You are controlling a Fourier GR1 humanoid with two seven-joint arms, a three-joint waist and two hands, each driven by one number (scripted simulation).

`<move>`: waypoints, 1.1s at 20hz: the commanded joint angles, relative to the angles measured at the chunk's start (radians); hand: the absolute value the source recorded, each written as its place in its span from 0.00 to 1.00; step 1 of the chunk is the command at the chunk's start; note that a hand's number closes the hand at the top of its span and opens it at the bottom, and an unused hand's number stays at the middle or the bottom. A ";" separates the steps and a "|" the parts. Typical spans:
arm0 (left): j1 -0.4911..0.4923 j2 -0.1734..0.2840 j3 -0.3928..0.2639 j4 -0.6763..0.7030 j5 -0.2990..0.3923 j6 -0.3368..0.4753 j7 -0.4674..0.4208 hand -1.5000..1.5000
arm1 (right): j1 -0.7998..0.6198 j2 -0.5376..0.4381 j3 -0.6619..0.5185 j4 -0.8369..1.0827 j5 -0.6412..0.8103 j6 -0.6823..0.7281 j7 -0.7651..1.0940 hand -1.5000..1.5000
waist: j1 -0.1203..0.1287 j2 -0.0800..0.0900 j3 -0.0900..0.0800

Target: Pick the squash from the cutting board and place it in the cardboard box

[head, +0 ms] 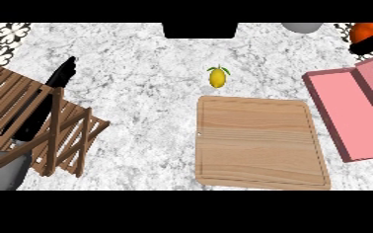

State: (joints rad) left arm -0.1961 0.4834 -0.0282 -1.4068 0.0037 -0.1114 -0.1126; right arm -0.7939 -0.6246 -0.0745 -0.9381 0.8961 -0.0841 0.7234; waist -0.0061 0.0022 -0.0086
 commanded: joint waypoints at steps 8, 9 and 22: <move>-0.010 -0.063 -0.033 -0.101 0.024 -0.028 -0.009 0.50 | 0.137 -0.135 -0.104 0.152 -0.177 0.312 -0.191 1.00 | 0.006 -0.004 0.009; -0.032 -0.088 -0.055 -0.102 0.016 -0.020 0.013 0.50 | 0.140 -0.116 -0.111 0.183 -0.176 0.282 -0.197 1.00 | 0.009 -0.001 0.010; -0.022 -0.072 -0.012 -0.032 0.006 -0.018 -0.026 0.50 | 0.102 -0.065 -0.400 0.051 -0.477 0.110 -0.537 0.00 | -0.028 -0.011 0.013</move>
State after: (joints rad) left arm -0.1860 0.4715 -0.0079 -1.4099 -0.0074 -0.1260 -0.1114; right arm -0.6440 -0.7326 -0.3370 -0.8469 0.5371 0.1504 0.2545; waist -0.0131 0.0000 -0.0053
